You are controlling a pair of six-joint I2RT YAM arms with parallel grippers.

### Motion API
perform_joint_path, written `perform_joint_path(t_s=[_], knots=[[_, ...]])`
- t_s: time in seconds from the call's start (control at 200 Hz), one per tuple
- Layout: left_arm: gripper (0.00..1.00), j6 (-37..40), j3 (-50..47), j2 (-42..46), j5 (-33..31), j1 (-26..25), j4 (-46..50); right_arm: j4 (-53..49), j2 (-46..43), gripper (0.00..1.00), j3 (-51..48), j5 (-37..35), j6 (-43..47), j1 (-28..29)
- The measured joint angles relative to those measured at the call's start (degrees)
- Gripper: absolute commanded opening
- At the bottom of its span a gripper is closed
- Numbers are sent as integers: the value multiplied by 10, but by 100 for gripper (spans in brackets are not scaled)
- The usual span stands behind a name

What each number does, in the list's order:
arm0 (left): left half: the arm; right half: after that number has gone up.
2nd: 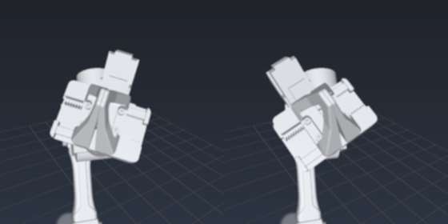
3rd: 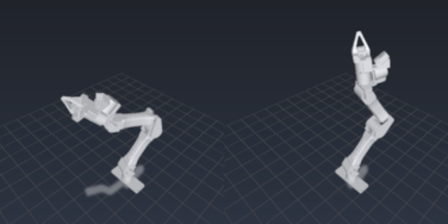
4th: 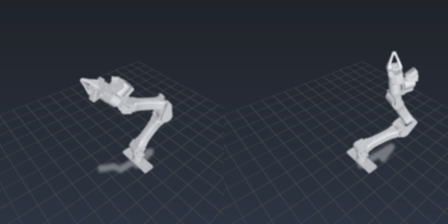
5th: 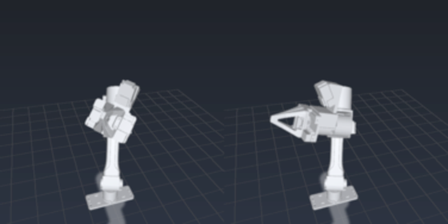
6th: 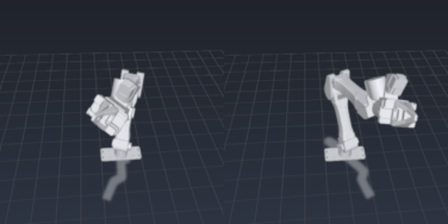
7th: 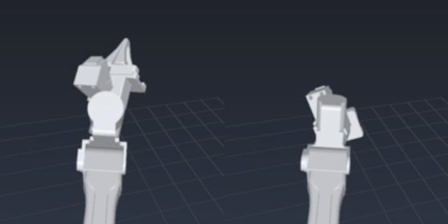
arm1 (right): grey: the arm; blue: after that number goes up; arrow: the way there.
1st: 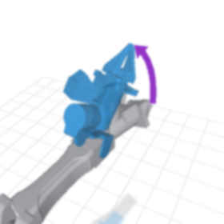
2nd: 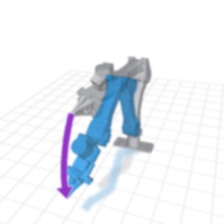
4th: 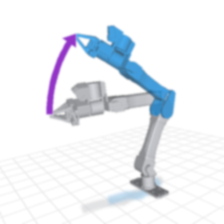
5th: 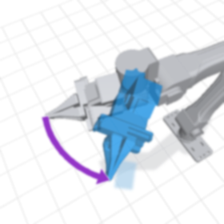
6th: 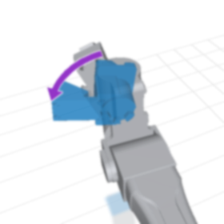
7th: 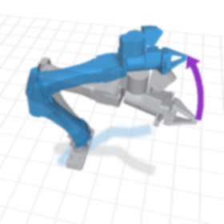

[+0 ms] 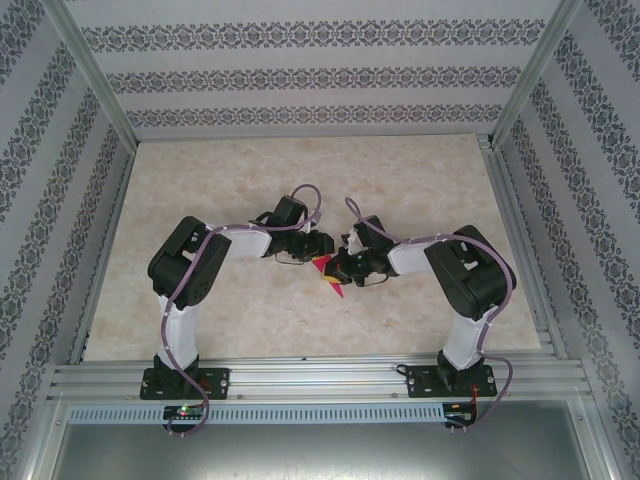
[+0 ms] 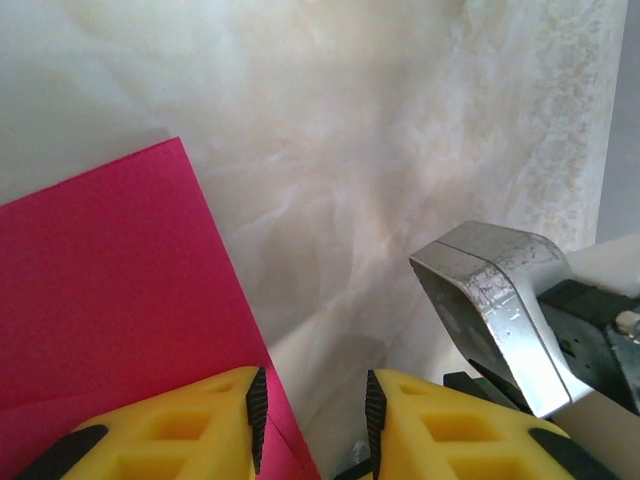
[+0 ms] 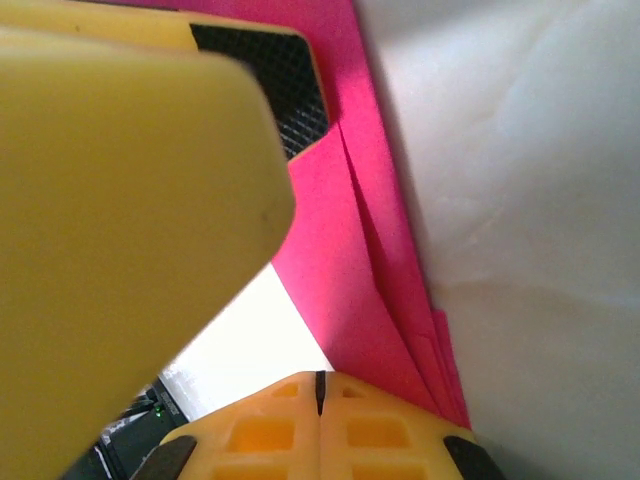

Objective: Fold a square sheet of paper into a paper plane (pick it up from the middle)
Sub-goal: Fold the wing for the fifth time at the center of the table.

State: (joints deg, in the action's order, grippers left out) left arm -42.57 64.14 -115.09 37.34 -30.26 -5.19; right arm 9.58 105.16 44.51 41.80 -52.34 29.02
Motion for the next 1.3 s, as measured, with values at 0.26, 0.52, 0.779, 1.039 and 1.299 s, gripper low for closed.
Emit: perform_joint_path(t_s=[0.26,0.52,0.779,1.039,1.299], knots=[[30,-19,-9,-1,1,4,-14,51,-20,5,-47,4,4,-4],[30,-30,-16,-1,6,8,-28,50,-68,7,-105,12,18,-14],[30,-30,-16,-1,7,8,-28,-22,-133,6,-150,11,55,-21],[31,-29,-16,-1,11,12,-28,-116,-192,8,-144,7,60,-34],[32,-29,-15,-1,15,14,-28,-72,-153,9,-39,6,26,-31]])
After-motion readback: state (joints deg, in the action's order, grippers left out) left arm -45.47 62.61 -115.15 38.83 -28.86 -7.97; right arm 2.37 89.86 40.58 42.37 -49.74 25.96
